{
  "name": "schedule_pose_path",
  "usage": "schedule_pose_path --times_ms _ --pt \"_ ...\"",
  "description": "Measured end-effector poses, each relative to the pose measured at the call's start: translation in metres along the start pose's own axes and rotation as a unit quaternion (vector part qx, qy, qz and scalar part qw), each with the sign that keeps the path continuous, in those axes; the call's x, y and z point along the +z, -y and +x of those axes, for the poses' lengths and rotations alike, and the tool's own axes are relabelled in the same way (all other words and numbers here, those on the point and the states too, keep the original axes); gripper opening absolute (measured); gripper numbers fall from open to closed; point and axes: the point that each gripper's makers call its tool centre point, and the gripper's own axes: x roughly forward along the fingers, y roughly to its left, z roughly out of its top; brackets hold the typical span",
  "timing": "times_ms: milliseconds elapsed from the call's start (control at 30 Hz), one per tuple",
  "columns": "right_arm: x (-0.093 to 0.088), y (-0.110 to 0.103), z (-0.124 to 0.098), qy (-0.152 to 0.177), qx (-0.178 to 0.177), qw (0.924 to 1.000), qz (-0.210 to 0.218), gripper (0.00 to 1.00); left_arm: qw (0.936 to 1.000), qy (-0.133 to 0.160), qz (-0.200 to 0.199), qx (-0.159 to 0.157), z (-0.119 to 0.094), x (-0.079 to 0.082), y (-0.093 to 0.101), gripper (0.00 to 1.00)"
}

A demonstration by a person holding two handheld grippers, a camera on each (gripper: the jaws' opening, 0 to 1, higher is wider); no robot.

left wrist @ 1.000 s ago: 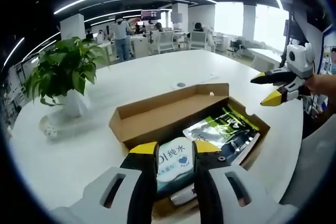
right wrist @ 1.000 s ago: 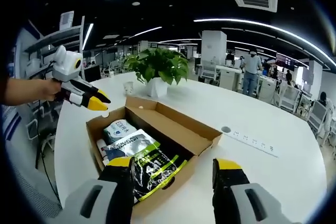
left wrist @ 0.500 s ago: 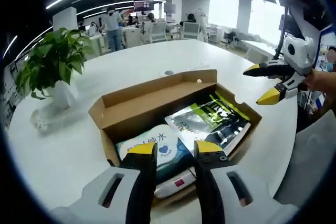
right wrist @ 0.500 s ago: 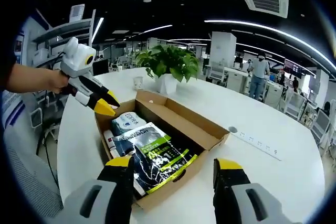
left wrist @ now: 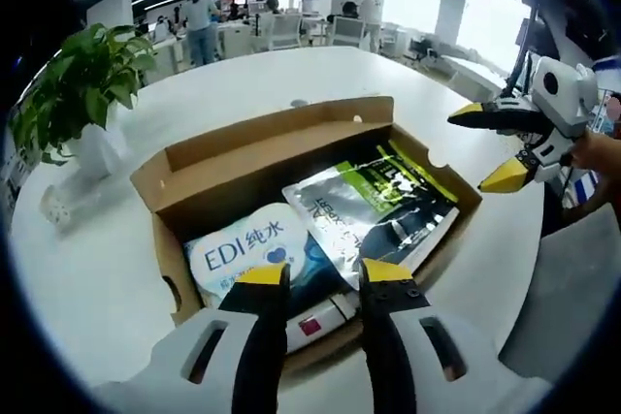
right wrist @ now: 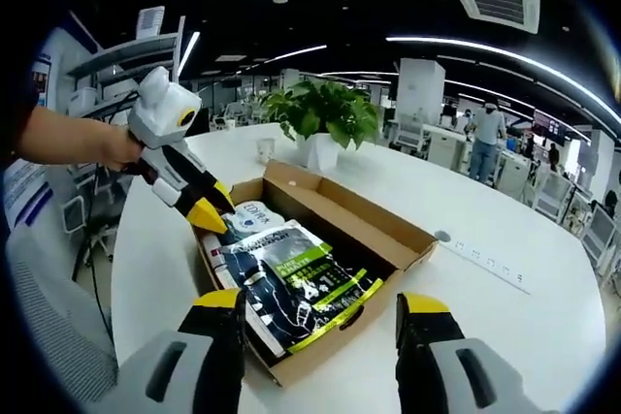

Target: Operate the shoe box by opening the lid, removing the specified soft item, and placing it in the target area until the item is outside and the box remains undamaged.

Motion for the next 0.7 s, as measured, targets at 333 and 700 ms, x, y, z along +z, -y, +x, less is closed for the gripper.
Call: schedule_pose_path --times_ms 333,700 --pt "0.001 -0.007 0.001 0.005 0.005 1.0 -0.006 0.63 0.9967 -0.036 -0.061 -0.04 0.017 -0.009 0.01 0.28" --pt "-0.006 -0.011 0.001 -0.011 0.014 0.9995 -0.025 0.65 0.9907 -0.06 -0.104 -0.064 0.029 -0.016 0.013 0.23"
